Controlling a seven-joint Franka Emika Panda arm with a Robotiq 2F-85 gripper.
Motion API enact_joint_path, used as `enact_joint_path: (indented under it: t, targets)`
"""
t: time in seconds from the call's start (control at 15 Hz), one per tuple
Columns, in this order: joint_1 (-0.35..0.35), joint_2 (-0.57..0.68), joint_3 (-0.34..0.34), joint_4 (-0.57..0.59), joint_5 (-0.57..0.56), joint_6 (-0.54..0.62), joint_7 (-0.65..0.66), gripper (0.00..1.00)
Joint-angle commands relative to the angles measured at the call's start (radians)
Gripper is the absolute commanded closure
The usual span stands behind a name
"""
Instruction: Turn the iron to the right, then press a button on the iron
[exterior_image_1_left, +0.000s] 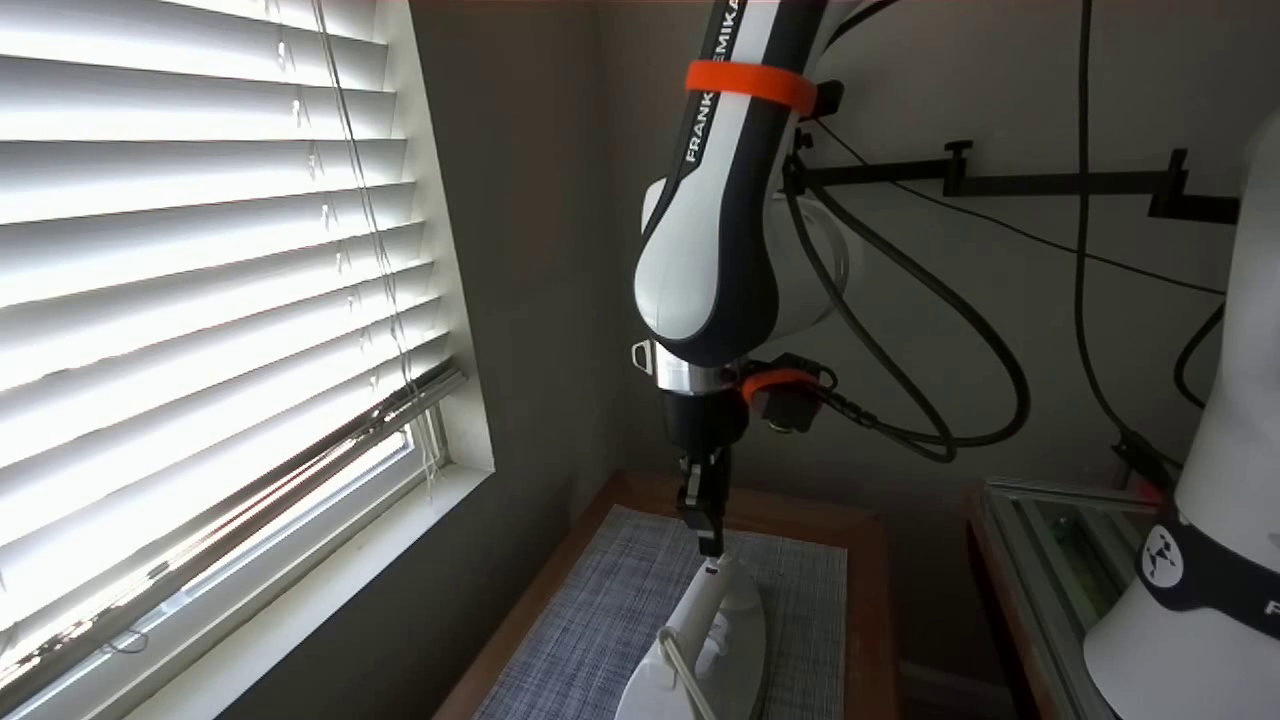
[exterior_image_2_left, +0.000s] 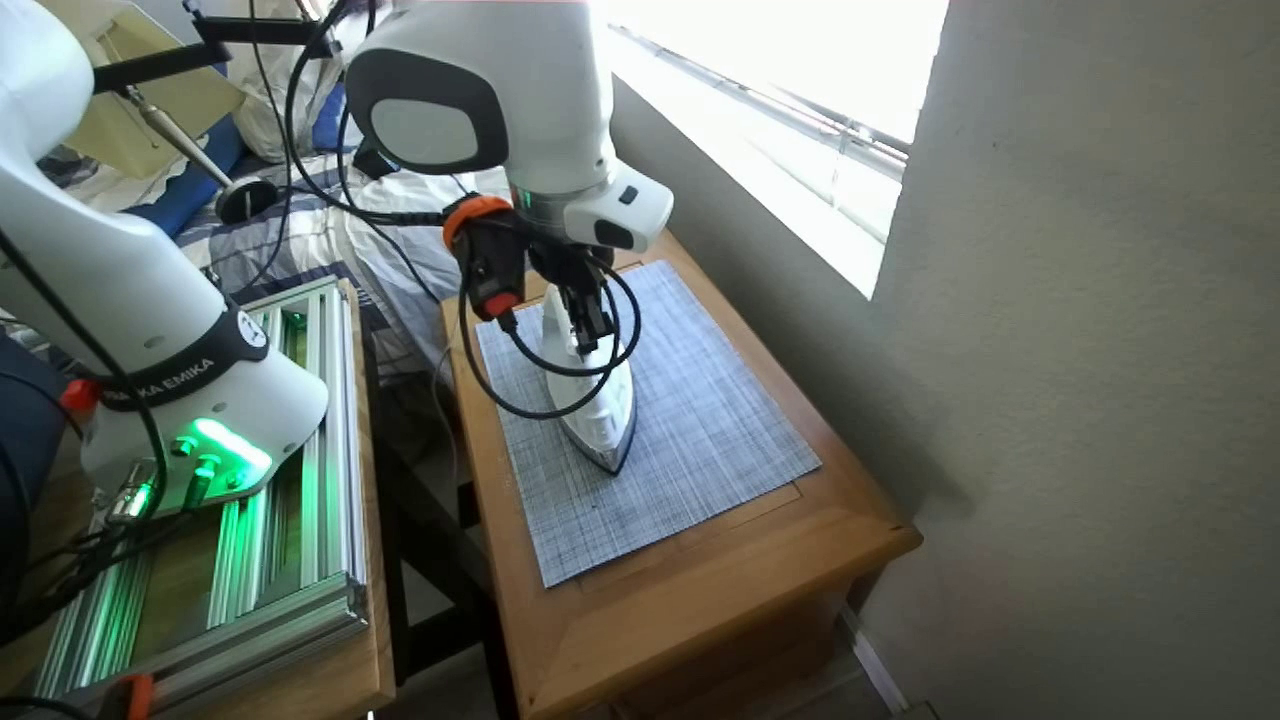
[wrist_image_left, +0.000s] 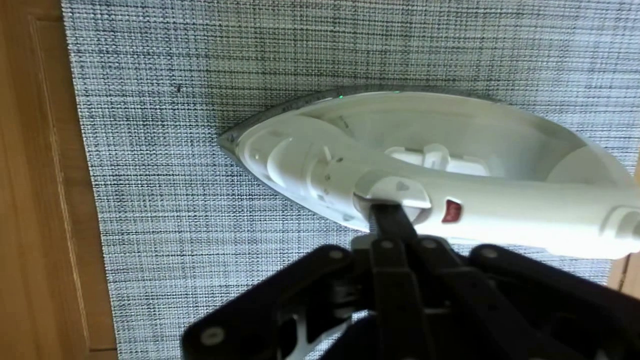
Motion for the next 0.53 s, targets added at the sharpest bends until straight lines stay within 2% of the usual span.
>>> enact_joint_path:
  t: [0.0,0.47]
  targets:
    - [-0.022,0.052,0.022,0.0,0.023,0.05,-0.028,1.0]
    - [0.006,-0.031,-0.024,0.003,-0.089,-0.004,0.049,1.0]
